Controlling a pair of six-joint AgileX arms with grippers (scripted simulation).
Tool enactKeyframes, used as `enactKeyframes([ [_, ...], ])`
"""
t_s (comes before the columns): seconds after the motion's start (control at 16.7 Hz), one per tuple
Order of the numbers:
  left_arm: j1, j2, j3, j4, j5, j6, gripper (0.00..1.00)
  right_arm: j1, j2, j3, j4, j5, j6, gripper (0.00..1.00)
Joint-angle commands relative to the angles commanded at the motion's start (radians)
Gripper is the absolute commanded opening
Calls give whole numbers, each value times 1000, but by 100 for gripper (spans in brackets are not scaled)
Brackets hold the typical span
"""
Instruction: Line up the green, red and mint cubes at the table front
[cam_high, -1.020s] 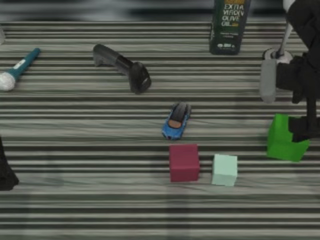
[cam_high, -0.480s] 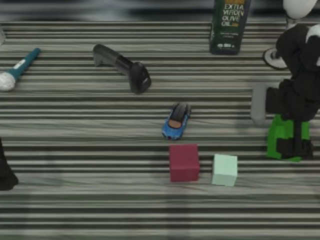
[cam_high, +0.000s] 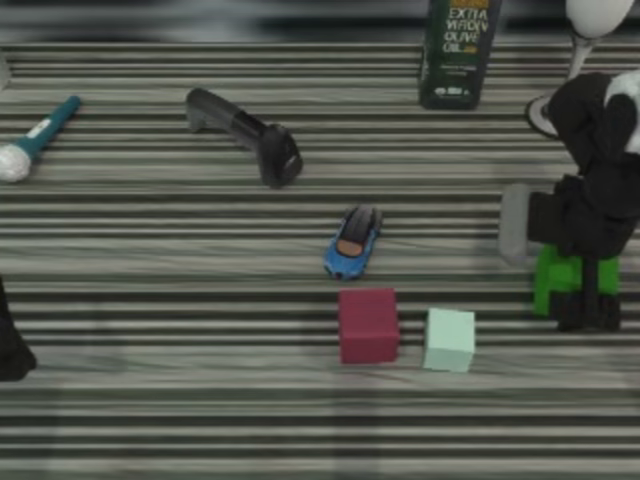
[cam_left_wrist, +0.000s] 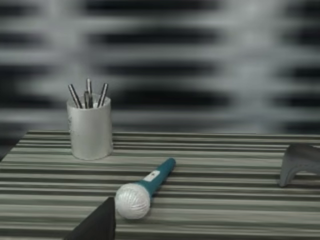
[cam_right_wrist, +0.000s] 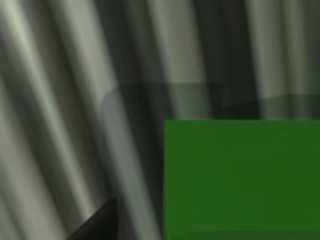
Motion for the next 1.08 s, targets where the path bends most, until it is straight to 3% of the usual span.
enactKeyframes([
  [0.72,0,0,0,0,0,0,100,0,0,0,0,0,0,2],
  [1.08,0,0,0,0,0,0,100,0,0,0,0,0,0,0],
])
